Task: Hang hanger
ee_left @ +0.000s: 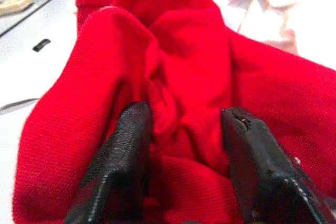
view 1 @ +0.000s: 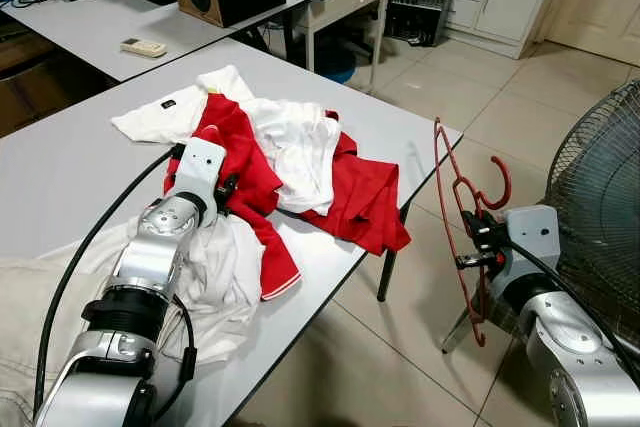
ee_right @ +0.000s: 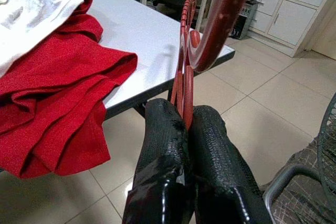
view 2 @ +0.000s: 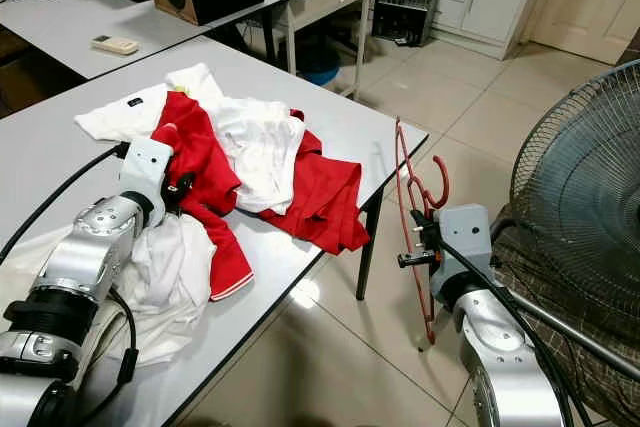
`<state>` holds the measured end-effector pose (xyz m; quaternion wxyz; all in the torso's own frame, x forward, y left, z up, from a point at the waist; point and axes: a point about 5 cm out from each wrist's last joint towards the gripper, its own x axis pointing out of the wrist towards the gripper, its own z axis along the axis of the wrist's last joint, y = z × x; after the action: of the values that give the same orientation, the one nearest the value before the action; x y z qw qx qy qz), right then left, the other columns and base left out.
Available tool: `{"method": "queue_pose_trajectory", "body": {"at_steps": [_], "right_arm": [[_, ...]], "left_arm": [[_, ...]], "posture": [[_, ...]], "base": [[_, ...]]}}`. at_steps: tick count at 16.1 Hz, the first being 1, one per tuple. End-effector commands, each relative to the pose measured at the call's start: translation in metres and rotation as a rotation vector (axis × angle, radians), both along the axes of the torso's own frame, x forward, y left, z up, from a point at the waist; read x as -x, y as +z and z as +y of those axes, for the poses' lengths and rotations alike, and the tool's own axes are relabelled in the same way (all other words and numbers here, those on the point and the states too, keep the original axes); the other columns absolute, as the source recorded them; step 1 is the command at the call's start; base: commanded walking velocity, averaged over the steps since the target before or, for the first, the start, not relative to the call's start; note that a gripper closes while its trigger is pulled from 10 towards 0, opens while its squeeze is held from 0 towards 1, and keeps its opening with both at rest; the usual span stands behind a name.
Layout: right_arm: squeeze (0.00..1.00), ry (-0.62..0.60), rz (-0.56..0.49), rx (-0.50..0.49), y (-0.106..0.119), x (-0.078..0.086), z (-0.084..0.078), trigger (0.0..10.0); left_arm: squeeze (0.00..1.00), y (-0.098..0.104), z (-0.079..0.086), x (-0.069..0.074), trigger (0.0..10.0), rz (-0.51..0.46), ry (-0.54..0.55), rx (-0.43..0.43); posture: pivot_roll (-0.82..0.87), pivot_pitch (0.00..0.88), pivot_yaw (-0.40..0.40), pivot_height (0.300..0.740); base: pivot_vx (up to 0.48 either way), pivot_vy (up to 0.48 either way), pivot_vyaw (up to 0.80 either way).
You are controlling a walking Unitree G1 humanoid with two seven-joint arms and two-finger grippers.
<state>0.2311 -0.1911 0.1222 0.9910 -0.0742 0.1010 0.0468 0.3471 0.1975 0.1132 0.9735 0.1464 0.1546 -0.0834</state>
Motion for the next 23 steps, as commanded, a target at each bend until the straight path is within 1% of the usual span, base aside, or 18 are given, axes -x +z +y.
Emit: {"method": "queue_pose_trajectory", "body": {"at_steps": [1,3,5,7,9,10,11,12,13,14,15,17,18,20,23], "right_arm": [[0.00,0.005,0.016,0.007,-0.001,-0.001,0.000,10.0],[0.00,0.006,0.017,0.008,-0.002,-0.002,0.000,10.0],[0.00,0.004,0.016,0.007,-0.002,-0.004,0.001,10.0],[0.00,0.001,0.012,0.004,-0.002,-0.005,0.002,10.0],[0.00,-0.001,0.010,0.003,-0.002,-0.005,0.001,10.0],[0.00,-0.003,0.009,0.002,-0.002,-0.005,0.001,10.0],[0.00,-0.006,0.005,0.002,-0.001,-0.006,0.000,10.0],[0.00,-0.013,-0.005,-0.003,0.000,-0.008,0.000,10.0],[0.00,-0.014,-0.007,-0.004,0.000,-0.008,0.000,10.0],[0.00,-0.015,-0.011,-0.004,0.001,-0.009,0.000,10.0],[0.00,-0.017,-0.015,-0.006,0.002,-0.010,0.000,10.0],[0.00,-0.018,-0.018,-0.008,0.002,-0.011,0.000,10.0],[0.00,-0.019,-0.020,-0.010,0.002,-0.011,0.000,10.0],[0.00,-0.017,-0.031,-0.021,0.005,-0.013,0.001,10.0],[0.00,-0.015,-0.036,-0.026,0.005,-0.014,0.002,10.0]], "left_arm": [[0.00,-0.006,0.000,0.001,0.0,0.038,-0.010,-0.001],[0.00,-0.006,-0.006,-0.002,0.0,0.043,-0.028,0.020],[0.00,-0.004,-0.008,-0.006,0.0,0.033,-0.019,0.031],[0.00,0.000,-0.004,-0.010,0.0,-0.001,0.019,0.039],[0.00,0.009,-0.002,-0.014,0.0,-0.039,0.039,0.085],[0.00,0.017,-0.003,-0.017,0.0,-0.069,0.038,0.145],[0.00,0.028,-0.005,-0.021,0.0,-0.096,0.035,0.206],[0.00,0.049,-0.004,-0.028,0.0,-0.150,0.026,0.268],[0.00,0.054,-0.004,-0.030,0.0,-0.163,0.027,0.283],[0.00,0.075,0.001,-0.036,0.0,-0.217,0.031,0.333],[0.00,0.094,0.007,-0.040,0.0,-0.270,0.035,0.356],[0.00,0.114,0.013,-0.043,0.0,-0.323,0.034,0.367],[0.00,0.129,0.017,-0.044,0.0,-0.363,0.028,0.370],[0.00,0.188,0.027,-0.044,0.0,-0.494,-0.052,0.336],[0.00,0.215,0.035,-0.040,0.0,-0.554,-0.086,0.328]], "posture": [[-0.20,0.000,0.041,0.740],[-0.20,0.000,0.041,0.740],[-0.20,0.000,0.047,0.740],[-0.20,0.000,0.048,0.740],[-0.20,0.000,0.045,0.740],[-0.20,0.000,0.045,0.740],[-0.19,0.000,0.042,0.740],[-0.19,0.000,0.040,0.740],[-0.19,0.000,0.040,0.740],[-0.19,0.000,0.039,0.740],[-0.19,0.000,0.040,0.740],[-0.19,0.000,0.039,0.740],[-0.19,0.000,0.039,0.740],[-0.18,0.000,0.038,0.740],[-0.17,0.000,0.037,0.740]], "base": [[0.000,0.000,0.00],[0.000,0.000,0.00],[0.000,0.000,0.00],[0.000,0.000,0.00],[0.000,0.000,0.00],[0.000,0.000,0.00],[0.000,0.000,0.00],[0.000,0.000,0.00],[0.000,0.000,0.00],[0.000,0.000,0.00],[0.000,0.000,0.00],[0.000,0.000,0.00],[0.000,0.000,0.00],[0.000,0.000,0.00],[0.000,0.000,0.00]]}}
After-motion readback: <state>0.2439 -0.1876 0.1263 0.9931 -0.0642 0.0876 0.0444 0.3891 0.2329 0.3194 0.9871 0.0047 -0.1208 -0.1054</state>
